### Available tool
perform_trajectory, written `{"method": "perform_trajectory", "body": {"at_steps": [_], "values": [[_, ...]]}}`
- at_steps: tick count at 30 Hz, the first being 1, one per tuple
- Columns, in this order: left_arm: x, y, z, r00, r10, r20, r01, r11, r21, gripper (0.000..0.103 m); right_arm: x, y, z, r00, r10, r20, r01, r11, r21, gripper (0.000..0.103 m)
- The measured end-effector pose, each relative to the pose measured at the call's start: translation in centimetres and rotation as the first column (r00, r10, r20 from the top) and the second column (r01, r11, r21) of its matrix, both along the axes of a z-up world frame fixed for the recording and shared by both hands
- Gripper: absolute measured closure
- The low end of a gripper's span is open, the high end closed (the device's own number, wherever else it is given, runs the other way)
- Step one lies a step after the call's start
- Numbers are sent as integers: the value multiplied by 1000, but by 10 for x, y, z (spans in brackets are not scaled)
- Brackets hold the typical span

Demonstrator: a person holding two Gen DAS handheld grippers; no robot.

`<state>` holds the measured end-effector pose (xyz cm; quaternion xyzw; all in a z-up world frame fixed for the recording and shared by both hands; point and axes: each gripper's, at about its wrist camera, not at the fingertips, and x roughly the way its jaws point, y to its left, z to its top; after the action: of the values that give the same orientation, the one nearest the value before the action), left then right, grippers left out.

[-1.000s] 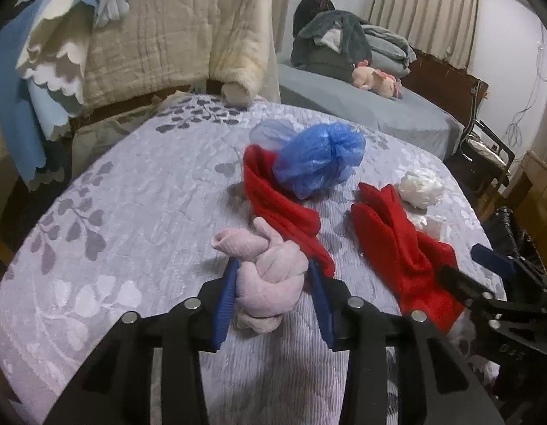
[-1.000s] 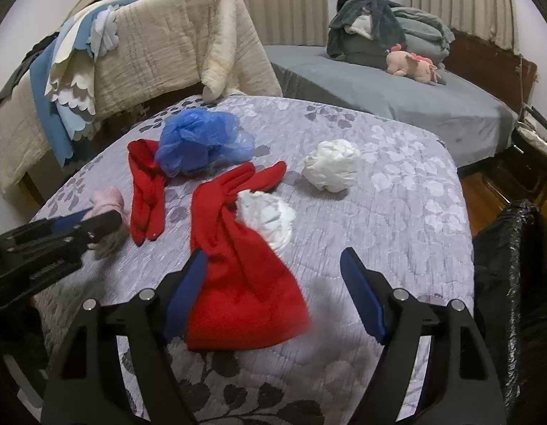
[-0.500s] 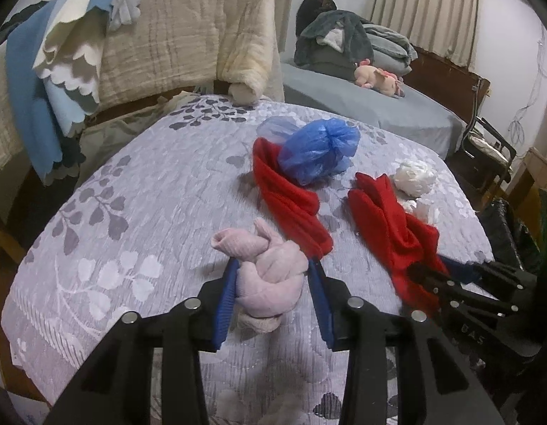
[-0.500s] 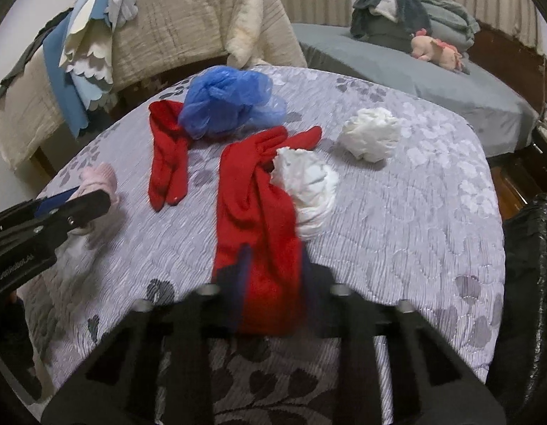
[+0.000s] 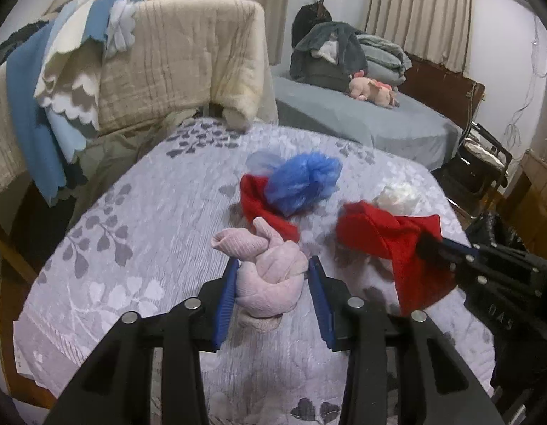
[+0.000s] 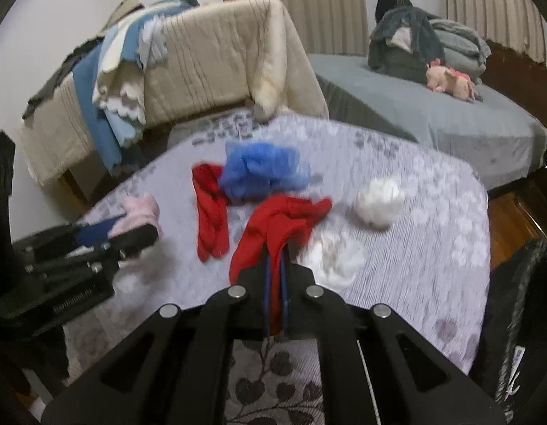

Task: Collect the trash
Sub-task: 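Carry the pink sock and red cloth over the trash bin and open both tools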

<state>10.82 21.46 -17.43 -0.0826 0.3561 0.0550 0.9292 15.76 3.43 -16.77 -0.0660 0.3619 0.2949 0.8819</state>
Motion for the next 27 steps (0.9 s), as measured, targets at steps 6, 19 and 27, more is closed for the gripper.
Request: {"method": "perform_trajectory", "body": {"at_steps": [6, 19, 27], "values": [[1, -5, 23, 999, -5, 38, 4, 1000, 10, 64, 0, -3, 31, 999, 12, 52, -14, 999, 38, 99], [-10, -20, 68, 995, -8, 99, 5, 999, 33, 64, -13, -21, 87, 991, 22, 128, -38, 991, 127, 99], [-13, -45, 92, 987, -62, 147, 56, 997, 46, 64, -28, -57, 119, 982, -25, 187, -7, 986, 168, 99]]}}
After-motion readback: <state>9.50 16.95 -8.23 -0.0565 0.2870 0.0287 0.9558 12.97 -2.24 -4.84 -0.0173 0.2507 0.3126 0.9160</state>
